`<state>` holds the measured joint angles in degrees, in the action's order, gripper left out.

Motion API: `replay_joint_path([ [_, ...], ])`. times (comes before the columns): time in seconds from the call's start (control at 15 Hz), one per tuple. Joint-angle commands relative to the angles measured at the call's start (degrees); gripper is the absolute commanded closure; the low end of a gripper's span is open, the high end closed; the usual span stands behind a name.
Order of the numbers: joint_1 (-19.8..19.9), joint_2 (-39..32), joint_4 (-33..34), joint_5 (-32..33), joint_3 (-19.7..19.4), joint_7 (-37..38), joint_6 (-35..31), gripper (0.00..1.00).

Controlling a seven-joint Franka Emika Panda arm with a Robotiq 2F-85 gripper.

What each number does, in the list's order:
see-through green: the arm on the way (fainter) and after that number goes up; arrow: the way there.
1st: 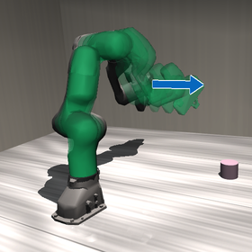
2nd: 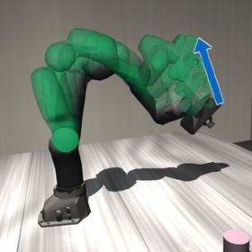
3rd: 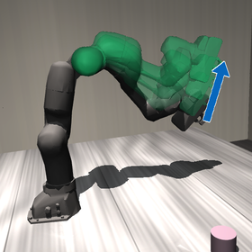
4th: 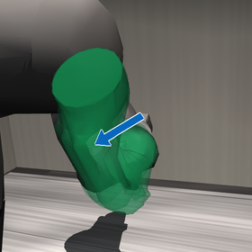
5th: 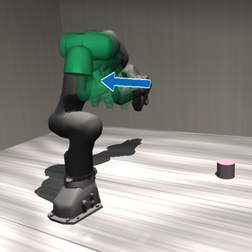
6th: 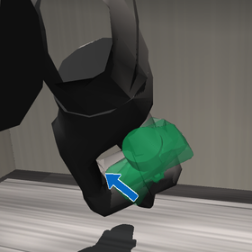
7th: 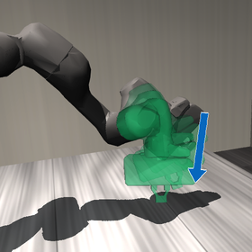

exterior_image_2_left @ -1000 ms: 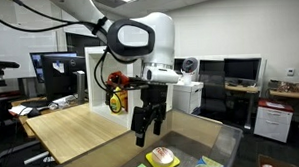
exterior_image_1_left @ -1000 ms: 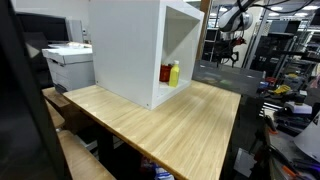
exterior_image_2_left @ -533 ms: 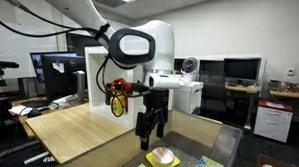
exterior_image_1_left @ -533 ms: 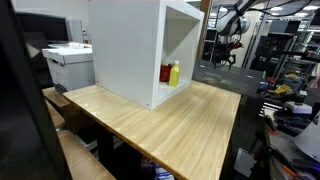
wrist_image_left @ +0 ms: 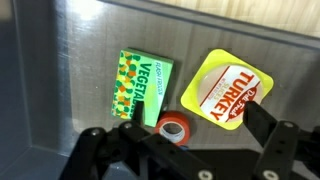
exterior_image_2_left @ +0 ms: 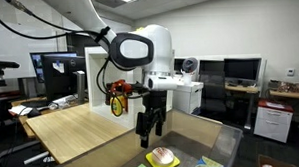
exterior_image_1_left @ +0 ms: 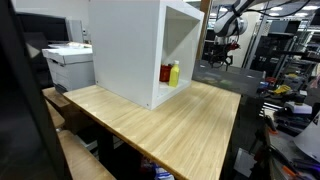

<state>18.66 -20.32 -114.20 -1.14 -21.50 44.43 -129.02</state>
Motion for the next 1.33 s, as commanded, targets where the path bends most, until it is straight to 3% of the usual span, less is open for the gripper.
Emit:
replay_joint_path([
  [0.0,-0.5,-0.2,0.3,-0.3,-0.5,-0.2,0.2,0.00],
  [1.27,0.5,-4.6,2.8,-2.5,0.9,-4.7,-4.5,0.00],
])
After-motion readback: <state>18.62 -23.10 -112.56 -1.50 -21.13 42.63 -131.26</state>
